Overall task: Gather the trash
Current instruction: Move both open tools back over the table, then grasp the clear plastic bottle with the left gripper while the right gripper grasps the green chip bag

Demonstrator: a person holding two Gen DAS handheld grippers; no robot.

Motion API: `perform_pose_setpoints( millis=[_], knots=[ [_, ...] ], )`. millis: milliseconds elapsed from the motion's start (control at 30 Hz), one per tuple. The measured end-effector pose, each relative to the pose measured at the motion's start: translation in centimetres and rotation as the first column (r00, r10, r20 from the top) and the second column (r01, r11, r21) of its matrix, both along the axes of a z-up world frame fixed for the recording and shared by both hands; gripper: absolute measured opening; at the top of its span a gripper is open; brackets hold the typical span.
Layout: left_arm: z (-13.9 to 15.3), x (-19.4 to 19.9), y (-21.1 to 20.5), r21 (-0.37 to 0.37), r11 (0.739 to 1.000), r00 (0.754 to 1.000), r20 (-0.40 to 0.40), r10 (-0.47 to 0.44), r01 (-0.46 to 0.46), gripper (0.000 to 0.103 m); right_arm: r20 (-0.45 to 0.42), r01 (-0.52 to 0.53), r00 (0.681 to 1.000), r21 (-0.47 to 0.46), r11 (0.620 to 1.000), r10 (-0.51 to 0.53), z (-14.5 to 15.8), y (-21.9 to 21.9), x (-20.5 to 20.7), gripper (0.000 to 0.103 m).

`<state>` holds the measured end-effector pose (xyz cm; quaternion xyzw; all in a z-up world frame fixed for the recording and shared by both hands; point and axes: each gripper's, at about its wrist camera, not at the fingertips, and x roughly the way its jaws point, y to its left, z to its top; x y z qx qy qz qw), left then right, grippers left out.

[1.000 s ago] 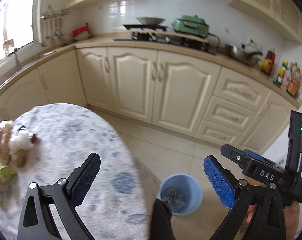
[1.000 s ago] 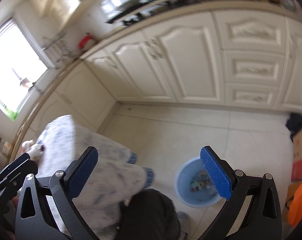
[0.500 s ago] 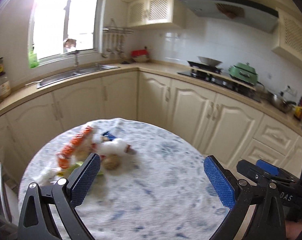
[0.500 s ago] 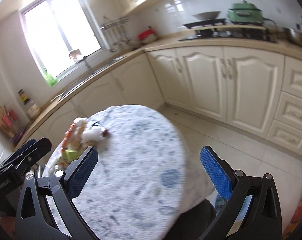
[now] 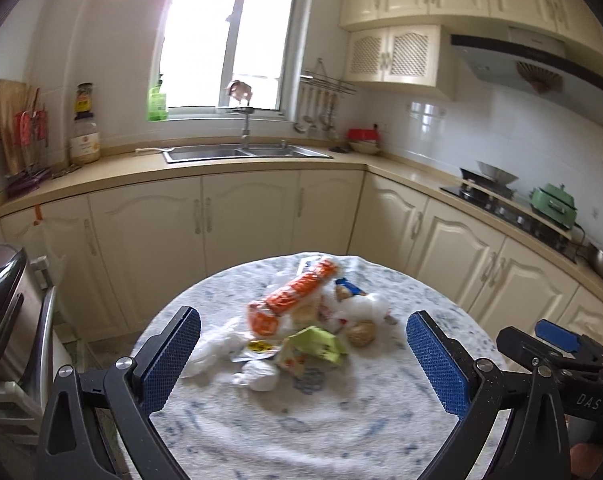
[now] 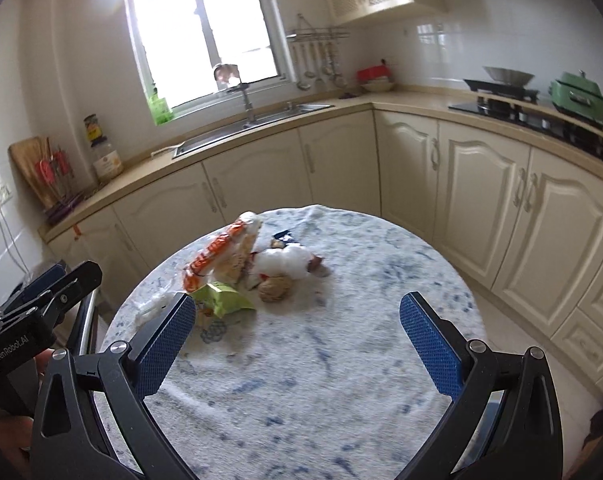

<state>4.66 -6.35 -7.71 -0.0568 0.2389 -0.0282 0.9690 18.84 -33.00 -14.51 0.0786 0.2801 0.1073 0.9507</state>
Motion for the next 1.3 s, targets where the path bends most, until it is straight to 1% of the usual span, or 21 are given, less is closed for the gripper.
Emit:
perform_pose_setpoints(
  millis=[33, 67, 167, 333, 433, 467, 633, 800, 867, 967, 1033, 1067, 1100, 1133, 1167, 1200, 1267, 1300],
  knots=[
    [-0.2, -0.5, 0.7, -0.005, 1.000, 1.000, 0.000, 0.011, -0.011, 0.102, 0.000, -0.014, 1.000, -0.006, 1.000, 0.014, 0.0, 0.6, 0.3, 0.103],
    [-0.3, 0.2, 0.9, -0.007, 1.000, 1.000, -0.002, 0.019, -0.019, 0.102, 0.000, -0.026, 1.000, -0.014, 1.000, 0.026, -0.1, 1.3, 0.6, 0.103],
    [-0.7, 0.4, 1.8, -0.003, 0.999, 0.999, -0.007, 0.053, -0.053, 0.102, -0.012, -0.055, 0.998, -0.035, 0.998, 0.055, -0.7, 3.1, 1.8, 0.103],
    [-2.0, 1.4, 2.7, 0.011, 0.996, 0.995, -0.034, 0.092, -0.092, 0.102, -0.058, -0.097, 0.994, -0.069, 0.993, 0.093, -2.4, 5.7, 4.5, 0.103],
    [-2.9, 3.5, 2.8, 0.024, 0.995, 0.993, -0.070, 0.097, -0.096, 0.102, -0.099, -0.131, 0.988, -0.085, 0.988, 0.122, -4.0, 7.0, 6.3, 0.103],
    [-3.2, 4.8, 2.7, 0.027, 0.995, 0.992, -0.083, 0.096, -0.094, 0.102, -0.115, -0.140, 0.985, -0.086, 0.986, 0.130, -4.6, 7.5, 7.0, 0.103],
    [-5.6, 9.1, 3.2, 0.043, 0.995, 0.981, -0.167, 0.095, -0.089, 0.102, -0.188, -0.184, 0.968, -0.074, 0.980, 0.167, -7.5, 9.3, 9.9, 0.103],
    [-8.0, 12.9, 5.8, 0.048, 0.994, 0.967, -0.229, 0.111, -0.103, 0.102, -0.237, -0.216, 0.952, -0.063, 0.974, 0.196, -9.5, 11.0, 12.5, 0.102],
    [-8.6, 14.4, 6.7, 0.054, 0.992, 0.963, -0.242, 0.121, -0.111, 0.102, -0.249, -0.229, 0.946, -0.059, 0.972, 0.208, -9.9, 11.6, 13.4, 0.099],
    [-9.4, 16.8, 7.7, 0.067, 0.993, 0.957, -0.266, 0.116, -0.101, 0.102, -0.277, -0.246, 0.935, -0.062, 0.967, 0.220, -10.8, 12.3, 14.7, 0.089],
    [-10.0, 18.6, 8.0, 0.089, 0.993, 0.954, -0.281, 0.103, -0.081, 0.102, -0.298, -0.257, 0.927, -0.057, 0.965, 0.229, -11.4, 12.6, 15.4, 0.078],
    [-10.3, 19.4, 8.1, 0.098, 0.993, 0.952, -0.293, 0.094, -0.068, 0.102, -0.305, -0.261, 0.923, -0.049, 0.964, 0.234, -11.7, 12.6, 15.7, 0.075],
    [-10.6, 20.3, 8.2, 0.102, 0.993, 0.948, -0.306, 0.081, -0.052, 0.102, -0.306, -0.264, 0.921, -0.042, 0.964, 0.239, -11.9, 12.5, 15.9, 0.065],
    [-11.0, 21.0, 8.3, 0.107, 0.993, 0.944, -0.321, 0.075, -0.042, 0.101, -0.306, -0.263, 0.922, -0.037, 0.964, 0.239, -12.1, 12.5, 16.1, 0.057],
    [-11.4, 21.7, 8.4, 0.118, 0.992, 0.939, -0.335, 0.074, -0.036, 0.099, -0.315, -0.265, 0.918, -0.038, 0.963, 0.240, -12.3, 12.5, 16.3, 0.047],
    [-11.9, 22.5, 8.6, 0.111, 0.994, 0.929, -0.366, 0.063, -0.024, 0.092, -0.321, -0.272, 0.914, -0.033, 0.962, 0.247, -12.5, 12.6, 16.4, 0.040],
    [-12.6, 23.9, 9.2, 0.052, 0.999, 0.917, -0.398, 0.019, 0.002, 0.080, -0.314, -0.276, 0.916, -0.040, 0.960, 0.250, -12.5, 12.8, 16.5, 0.039],
    [-12.6, 24.4, 9.4, 0.053, 0.999, 0.919, -0.394, 0.018, 0.003, 0.079, -0.312, -0.277, 0.916, -0.037, 0.960, 0.253, -12.4, 12.8, 16.4, 0.038]
  ],
)
